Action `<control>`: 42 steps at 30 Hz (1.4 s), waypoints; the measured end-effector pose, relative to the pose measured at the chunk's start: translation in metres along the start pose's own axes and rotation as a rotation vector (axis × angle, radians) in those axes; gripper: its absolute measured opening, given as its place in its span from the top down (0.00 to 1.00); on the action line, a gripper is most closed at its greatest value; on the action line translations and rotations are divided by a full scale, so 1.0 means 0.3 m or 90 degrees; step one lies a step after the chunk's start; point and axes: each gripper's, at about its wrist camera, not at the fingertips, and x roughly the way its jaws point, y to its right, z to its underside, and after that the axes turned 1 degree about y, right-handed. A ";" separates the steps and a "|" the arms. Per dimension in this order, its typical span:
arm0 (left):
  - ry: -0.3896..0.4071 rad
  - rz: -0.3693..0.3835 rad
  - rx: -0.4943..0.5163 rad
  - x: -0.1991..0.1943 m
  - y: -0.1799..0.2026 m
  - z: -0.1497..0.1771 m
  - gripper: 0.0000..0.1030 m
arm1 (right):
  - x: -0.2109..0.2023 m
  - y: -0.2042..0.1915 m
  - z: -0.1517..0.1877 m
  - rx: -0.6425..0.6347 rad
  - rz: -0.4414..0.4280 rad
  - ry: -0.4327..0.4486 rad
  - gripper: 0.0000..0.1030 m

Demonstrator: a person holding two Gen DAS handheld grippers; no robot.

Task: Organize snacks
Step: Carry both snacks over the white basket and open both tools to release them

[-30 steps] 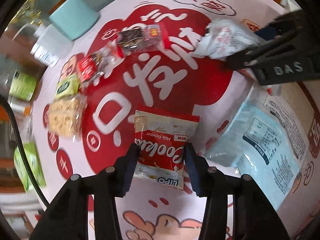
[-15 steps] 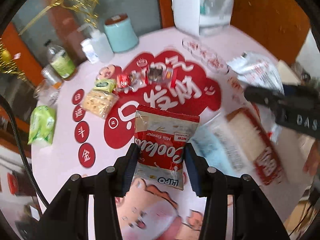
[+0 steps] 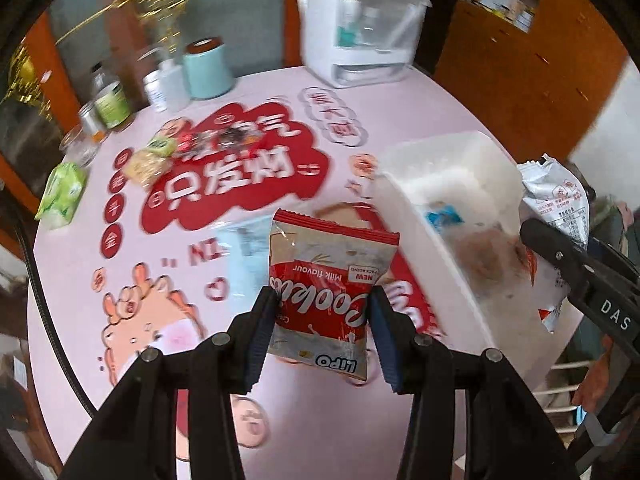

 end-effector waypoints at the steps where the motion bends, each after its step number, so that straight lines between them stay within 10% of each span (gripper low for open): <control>1: 0.002 0.002 0.007 0.000 0.050 -0.001 0.56 | -0.007 0.030 0.007 0.005 0.003 0.000 0.43; 19: 0.018 0.026 0.014 0.131 0.496 -0.140 0.56 | 0.018 0.307 0.040 -0.066 0.053 -0.012 0.42; 26: -0.002 0.001 -0.012 0.193 0.507 -0.141 0.55 | 0.058 0.270 0.046 -0.128 0.050 -0.021 0.41; 30: -0.010 0.028 -0.051 0.195 0.470 -0.126 0.21 | 0.086 0.268 0.054 -0.117 0.014 -0.052 0.41; 39: -0.011 0.033 -0.055 0.175 0.438 -0.095 0.20 | 0.130 0.268 0.072 -0.092 0.002 -0.086 0.40; 42: -0.011 0.032 -0.056 0.163 0.433 -0.082 0.20 | 0.115 0.256 0.075 -0.098 0.013 -0.064 0.24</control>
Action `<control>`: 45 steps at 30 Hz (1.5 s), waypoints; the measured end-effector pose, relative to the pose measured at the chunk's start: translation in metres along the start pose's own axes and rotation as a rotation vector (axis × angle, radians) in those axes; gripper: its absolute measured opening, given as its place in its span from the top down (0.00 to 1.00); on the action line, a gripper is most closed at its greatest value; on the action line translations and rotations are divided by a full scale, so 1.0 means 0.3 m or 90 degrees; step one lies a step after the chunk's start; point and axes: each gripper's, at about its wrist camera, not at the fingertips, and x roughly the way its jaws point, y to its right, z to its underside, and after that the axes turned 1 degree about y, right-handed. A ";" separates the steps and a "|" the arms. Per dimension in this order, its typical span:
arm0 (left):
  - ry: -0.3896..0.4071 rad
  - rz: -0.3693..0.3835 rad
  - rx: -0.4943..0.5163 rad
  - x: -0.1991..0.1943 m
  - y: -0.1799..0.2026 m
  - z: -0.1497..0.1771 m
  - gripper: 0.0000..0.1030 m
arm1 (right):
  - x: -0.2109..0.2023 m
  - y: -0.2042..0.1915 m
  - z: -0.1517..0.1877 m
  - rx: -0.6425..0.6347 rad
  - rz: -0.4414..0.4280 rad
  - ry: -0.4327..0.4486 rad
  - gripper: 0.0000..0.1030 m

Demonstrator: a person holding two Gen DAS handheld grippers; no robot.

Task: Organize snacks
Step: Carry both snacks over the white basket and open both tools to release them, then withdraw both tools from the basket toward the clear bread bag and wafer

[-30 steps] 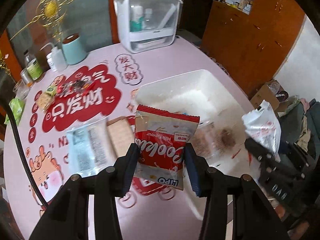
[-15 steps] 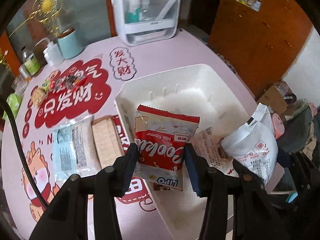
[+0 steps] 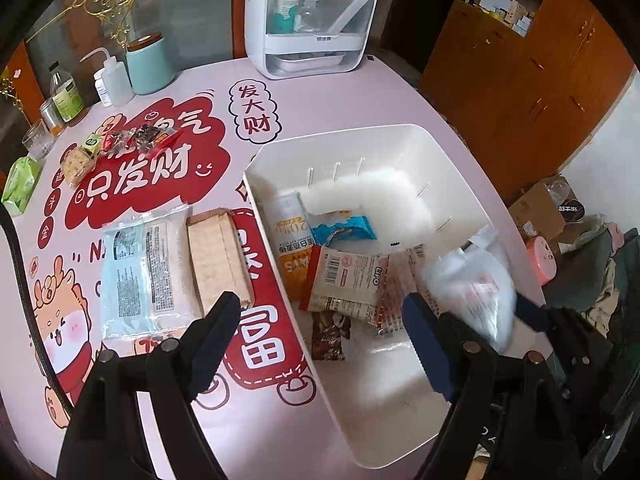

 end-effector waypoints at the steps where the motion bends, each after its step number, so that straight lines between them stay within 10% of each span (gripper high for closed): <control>1: 0.000 -0.001 0.001 0.000 0.000 0.000 0.20 | -0.005 -0.001 -0.001 0.002 0.001 0.006 0.19; 30: 0.060 -0.033 -0.021 -0.214 -0.185 0.100 0.21 | -0.081 -0.095 -0.050 0.048 -0.051 0.011 0.19; 45: 0.076 -0.094 -0.092 -0.319 -0.531 0.149 0.20 | -0.110 -0.336 -0.105 -0.004 -0.100 0.020 0.28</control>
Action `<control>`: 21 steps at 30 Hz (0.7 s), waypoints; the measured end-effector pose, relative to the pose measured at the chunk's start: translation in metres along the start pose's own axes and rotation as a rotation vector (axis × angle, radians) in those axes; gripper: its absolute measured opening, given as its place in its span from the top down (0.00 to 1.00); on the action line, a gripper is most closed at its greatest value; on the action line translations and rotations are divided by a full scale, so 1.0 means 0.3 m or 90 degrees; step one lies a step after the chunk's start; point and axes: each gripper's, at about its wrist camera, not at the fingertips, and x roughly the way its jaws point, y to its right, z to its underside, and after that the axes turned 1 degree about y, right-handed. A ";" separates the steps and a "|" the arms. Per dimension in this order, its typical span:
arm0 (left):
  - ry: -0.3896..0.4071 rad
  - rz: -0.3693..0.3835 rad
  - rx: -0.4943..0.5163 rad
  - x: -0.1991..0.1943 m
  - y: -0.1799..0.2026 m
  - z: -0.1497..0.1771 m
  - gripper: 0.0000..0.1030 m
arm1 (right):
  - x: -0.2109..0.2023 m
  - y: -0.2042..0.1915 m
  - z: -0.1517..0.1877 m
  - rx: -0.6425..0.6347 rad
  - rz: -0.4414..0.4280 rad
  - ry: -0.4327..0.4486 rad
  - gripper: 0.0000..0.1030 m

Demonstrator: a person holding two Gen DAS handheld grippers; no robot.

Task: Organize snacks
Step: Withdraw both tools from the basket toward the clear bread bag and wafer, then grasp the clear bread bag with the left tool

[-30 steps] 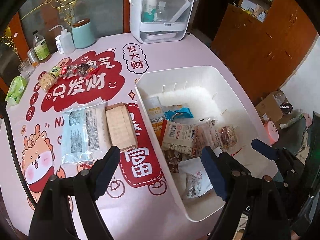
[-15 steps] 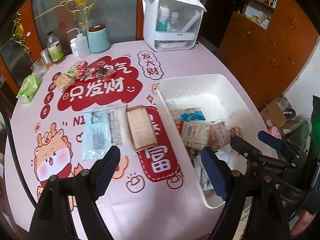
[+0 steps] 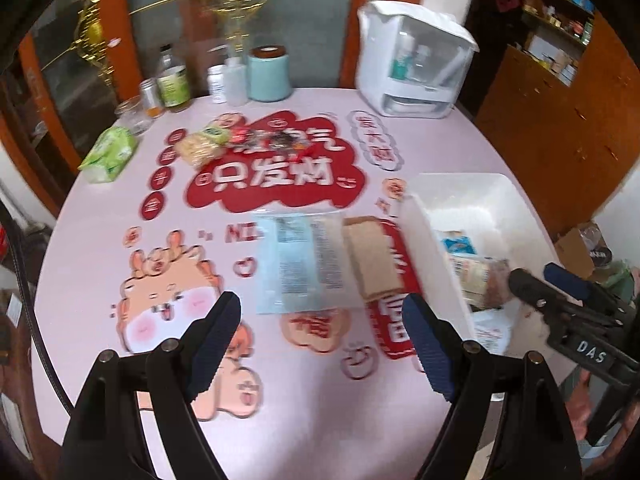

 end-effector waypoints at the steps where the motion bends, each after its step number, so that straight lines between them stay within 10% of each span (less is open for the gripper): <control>1: 0.000 -0.005 -0.007 0.000 -0.030 -0.002 0.20 | 0.007 -0.028 -0.005 -0.008 0.000 0.000 0.28; 21: -0.044 -0.075 -0.053 0.237 -0.583 -0.140 0.21 | 0.334 -0.420 -0.064 -0.054 -0.034 -0.086 0.28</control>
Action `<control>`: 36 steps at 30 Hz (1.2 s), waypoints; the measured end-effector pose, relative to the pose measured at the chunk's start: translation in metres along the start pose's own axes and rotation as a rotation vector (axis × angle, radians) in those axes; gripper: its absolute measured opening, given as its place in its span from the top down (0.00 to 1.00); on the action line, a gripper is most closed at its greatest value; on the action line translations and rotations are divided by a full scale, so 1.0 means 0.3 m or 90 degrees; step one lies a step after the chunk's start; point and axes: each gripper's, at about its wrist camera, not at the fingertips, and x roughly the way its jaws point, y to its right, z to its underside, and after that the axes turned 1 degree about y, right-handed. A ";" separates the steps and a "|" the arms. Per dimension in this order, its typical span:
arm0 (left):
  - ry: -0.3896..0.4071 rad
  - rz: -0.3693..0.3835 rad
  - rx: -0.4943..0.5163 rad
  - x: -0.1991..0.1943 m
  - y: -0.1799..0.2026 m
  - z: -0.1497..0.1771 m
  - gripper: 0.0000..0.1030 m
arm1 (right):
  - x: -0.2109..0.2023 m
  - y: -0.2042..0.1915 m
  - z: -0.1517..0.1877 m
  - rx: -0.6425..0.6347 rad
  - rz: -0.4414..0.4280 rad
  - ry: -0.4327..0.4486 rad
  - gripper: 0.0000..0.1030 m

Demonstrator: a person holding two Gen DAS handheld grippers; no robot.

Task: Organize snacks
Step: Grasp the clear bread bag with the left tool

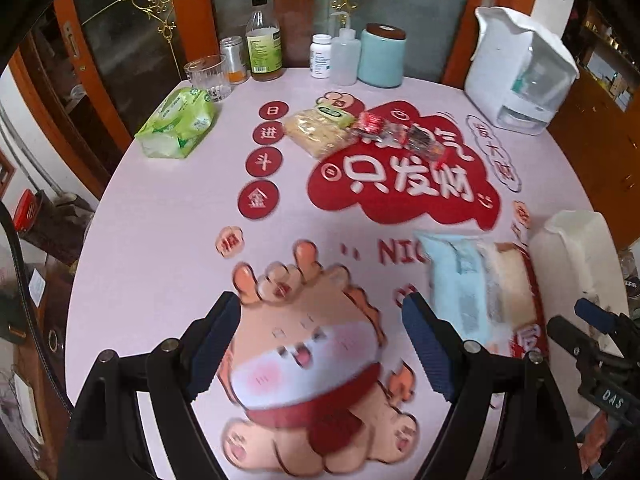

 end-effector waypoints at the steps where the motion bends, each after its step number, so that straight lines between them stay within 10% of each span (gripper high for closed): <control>1: -0.002 -0.001 0.002 0.022 -0.016 -0.024 0.21 | 0.022 -0.014 -0.012 -0.004 0.003 -0.005 0.28; 9: -0.035 0.045 0.001 0.175 -0.038 -0.129 0.20 | 0.218 -0.009 -0.057 0.047 0.085 -0.032 0.28; 36: -0.231 0.249 0.125 0.553 0.523 -0.024 0.17 | 0.280 0.161 0.107 0.107 0.061 -0.046 0.28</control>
